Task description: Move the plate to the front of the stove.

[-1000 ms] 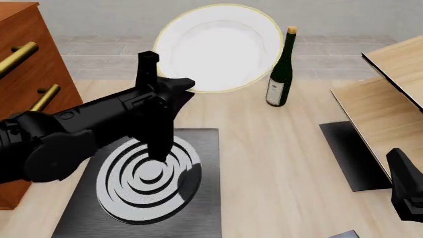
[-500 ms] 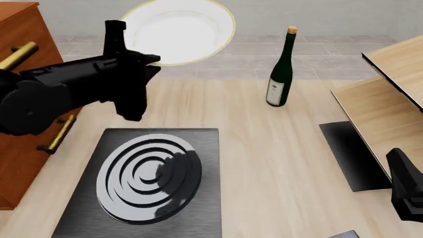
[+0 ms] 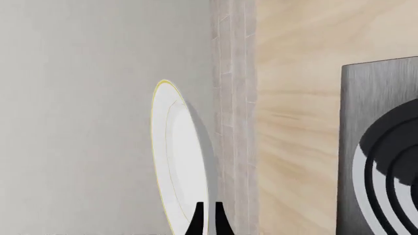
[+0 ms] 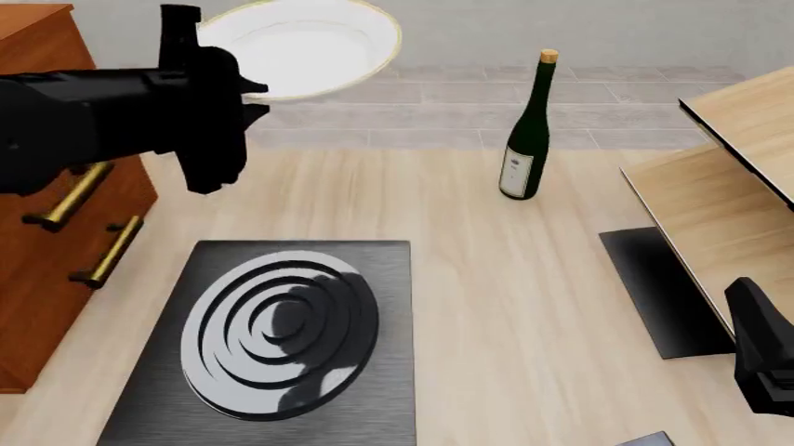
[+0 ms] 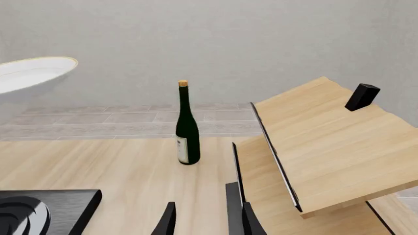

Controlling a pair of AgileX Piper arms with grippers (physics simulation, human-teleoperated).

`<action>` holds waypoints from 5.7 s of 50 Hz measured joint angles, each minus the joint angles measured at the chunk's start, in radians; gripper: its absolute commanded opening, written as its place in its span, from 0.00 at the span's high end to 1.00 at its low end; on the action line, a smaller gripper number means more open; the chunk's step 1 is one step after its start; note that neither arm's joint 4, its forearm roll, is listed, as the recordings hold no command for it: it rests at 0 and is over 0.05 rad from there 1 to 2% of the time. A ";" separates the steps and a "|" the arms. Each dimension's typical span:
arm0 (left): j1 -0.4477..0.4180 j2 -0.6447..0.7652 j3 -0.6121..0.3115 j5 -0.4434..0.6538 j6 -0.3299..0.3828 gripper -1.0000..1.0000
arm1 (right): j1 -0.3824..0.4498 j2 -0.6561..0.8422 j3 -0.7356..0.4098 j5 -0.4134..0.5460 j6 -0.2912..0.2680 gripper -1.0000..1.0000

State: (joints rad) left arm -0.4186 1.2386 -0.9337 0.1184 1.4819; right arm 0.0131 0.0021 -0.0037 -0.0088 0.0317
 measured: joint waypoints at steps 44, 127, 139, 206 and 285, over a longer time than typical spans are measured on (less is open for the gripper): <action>-0.023 0.013 -0.016 -0.091 -0.002 1.00 | 0.000 0.000 0.000 0.001 -0.002 0.00; 0.117 0.331 -0.164 -0.042 -0.097 1.00 | -0.002 0.001 0.000 0.003 -0.006 0.00; 0.124 0.350 -0.128 -0.061 -0.080 1.00 | -0.002 0.001 0.000 0.003 -0.006 0.00; 0.146 0.524 -0.141 -0.107 -0.053 1.00 | -0.004 0.003 0.000 0.006 -0.007 0.00; 0.147 0.735 -0.290 -0.106 -0.093 1.00 | -0.007 0.006 0.000 0.007 -0.012 0.00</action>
State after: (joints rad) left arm -0.2713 1.9738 -1.2234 0.0120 1.3889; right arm 0.0059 0.0080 -0.0041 -0.0021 0.0198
